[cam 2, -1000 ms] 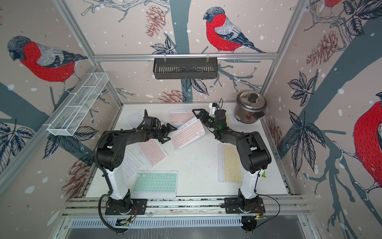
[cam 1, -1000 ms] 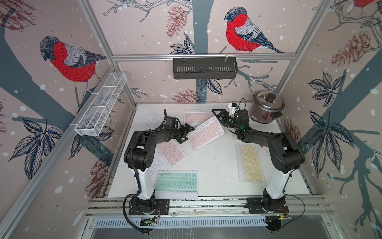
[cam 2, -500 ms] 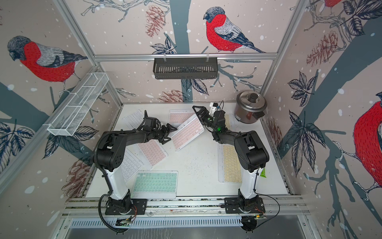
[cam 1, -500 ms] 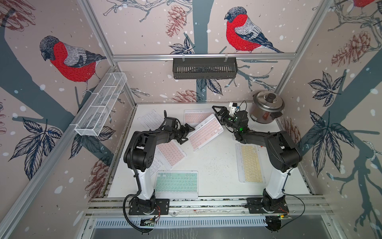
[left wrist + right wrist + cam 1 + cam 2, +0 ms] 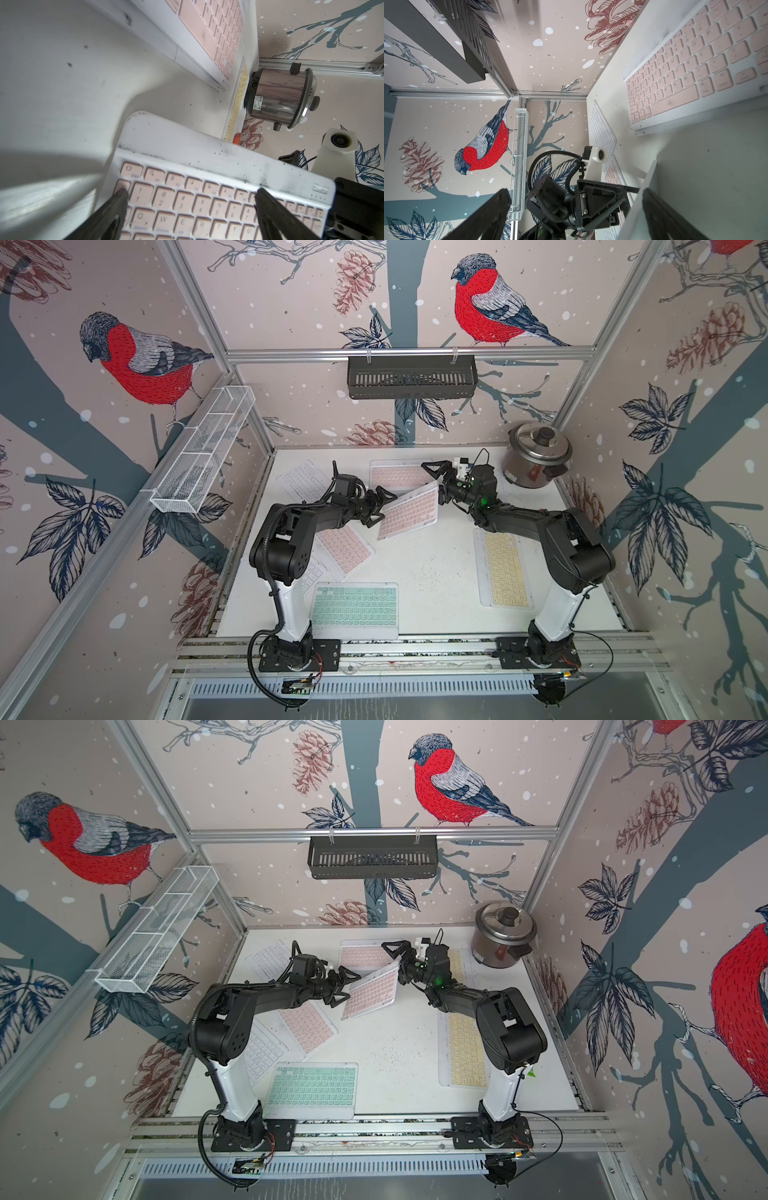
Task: Stack the numeric keypads
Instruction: Pick up the numeric keypad from the center of the board.
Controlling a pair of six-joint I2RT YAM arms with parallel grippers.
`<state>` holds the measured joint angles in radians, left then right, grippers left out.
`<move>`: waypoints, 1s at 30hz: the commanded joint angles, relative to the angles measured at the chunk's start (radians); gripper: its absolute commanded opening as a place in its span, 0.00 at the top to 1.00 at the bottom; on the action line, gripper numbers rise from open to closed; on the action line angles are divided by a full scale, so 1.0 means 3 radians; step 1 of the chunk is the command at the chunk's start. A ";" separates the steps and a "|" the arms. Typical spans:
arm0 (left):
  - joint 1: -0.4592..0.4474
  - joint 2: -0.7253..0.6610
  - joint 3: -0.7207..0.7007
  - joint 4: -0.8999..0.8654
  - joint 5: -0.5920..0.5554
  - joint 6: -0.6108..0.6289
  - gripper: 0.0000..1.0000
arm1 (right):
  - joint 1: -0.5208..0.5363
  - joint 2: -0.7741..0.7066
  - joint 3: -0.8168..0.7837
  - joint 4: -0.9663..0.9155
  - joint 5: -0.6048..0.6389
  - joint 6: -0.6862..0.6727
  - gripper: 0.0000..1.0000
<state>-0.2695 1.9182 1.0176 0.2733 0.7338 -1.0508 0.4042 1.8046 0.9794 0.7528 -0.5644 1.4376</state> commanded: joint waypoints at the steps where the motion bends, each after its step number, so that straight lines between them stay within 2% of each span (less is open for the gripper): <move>1: 0.0003 -0.0003 -0.0007 0.0117 0.0065 -0.0056 0.05 | 0.0020 -0.0115 0.0055 -0.0465 -0.0049 -0.0176 0.00; 9: 0.0004 0.0018 -0.0012 0.0137 0.0060 -0.0072 0.05 | 0.0069 -0.0204 0.0199 -0.1087 -0.0186 -0.0445 0.00; 16: 0.0003 0.0028 -0.0021 0.0126 0.0065 -0.0049 0.05 | 0.0096 -0.0201 0.0582 -0.2284 -0.0320 -0.1237 0.00; 22: 0.0004 0.0053 -0.0048 0.0213 0.0079 -0.0097 0.05 | 0.0084 -0.0201 0.0735 -0.2982 -0.0410 -0.1792 0.01; 30: 0.0001 0.0064 -0.0048 0.0199 0.0090 -0.0082 0.05 | 0.0105 -0.0270 0.0708 -0.3422 -0.0390 -0.2189 0.23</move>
<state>-0.2695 1.9350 1.0046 0.3080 0.7391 -1.0687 0.4328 1.7370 1.1912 -0.2104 -0.6659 0.8566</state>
